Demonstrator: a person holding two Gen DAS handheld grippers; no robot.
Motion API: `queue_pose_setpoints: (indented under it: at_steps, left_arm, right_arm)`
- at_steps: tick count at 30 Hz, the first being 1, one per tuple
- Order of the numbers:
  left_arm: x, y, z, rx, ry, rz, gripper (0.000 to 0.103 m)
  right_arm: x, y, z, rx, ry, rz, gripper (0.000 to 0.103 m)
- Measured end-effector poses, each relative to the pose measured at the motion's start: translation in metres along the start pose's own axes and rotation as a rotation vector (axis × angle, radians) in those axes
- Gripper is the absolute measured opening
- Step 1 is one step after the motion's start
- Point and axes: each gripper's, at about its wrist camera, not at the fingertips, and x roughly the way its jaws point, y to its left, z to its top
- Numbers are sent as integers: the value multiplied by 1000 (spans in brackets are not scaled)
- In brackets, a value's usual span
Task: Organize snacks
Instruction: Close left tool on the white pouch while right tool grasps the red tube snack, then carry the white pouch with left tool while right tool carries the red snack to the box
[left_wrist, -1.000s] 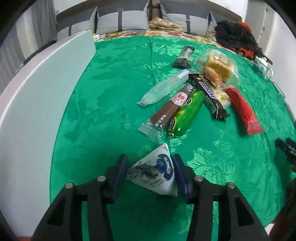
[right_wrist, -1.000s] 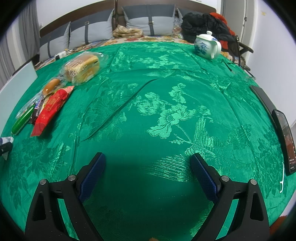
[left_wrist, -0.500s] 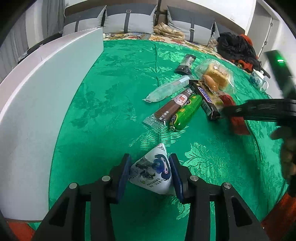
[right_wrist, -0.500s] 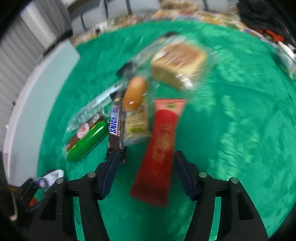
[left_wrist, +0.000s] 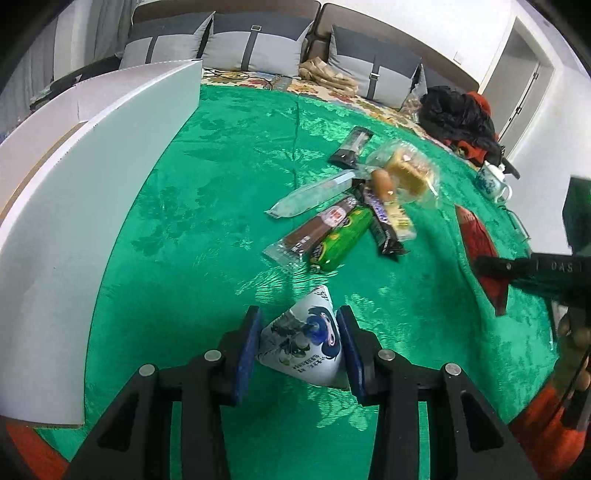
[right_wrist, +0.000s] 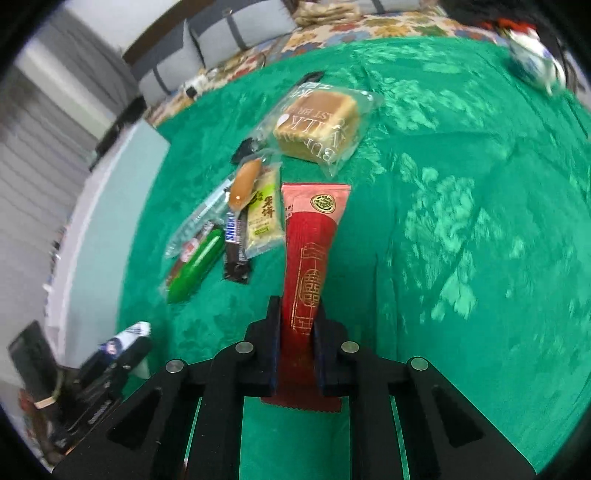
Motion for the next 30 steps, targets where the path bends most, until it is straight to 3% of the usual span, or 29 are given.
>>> queue_pose_setpoints:
  at_steps: [6, 10, 18, 27, 30]
  left_arm:
    - [-16, -2, 2, 12, -23, -1, 41]
    - [-21, -5, 2, 20, -27, 16, 41]
    - [-43, -7, 10, 18, -64, 2, 41]
    - [-74, 0, 19, -1, -106, -19, 40]
    - [-85, 5, 22, -21, -118, -31, 40]
  right_arm:
    - [-16, -14, -15, 158, -44, 218, 15]
    - [-22, -13, -19, 194, -57, 292, 15]
    - [-22, 7, -22, 121, -52, 216, 15]
    - [-13, 63, -33, -110, -47, 65, 15]
    - [-13, 75, -33, -153, -48, 59, 15]
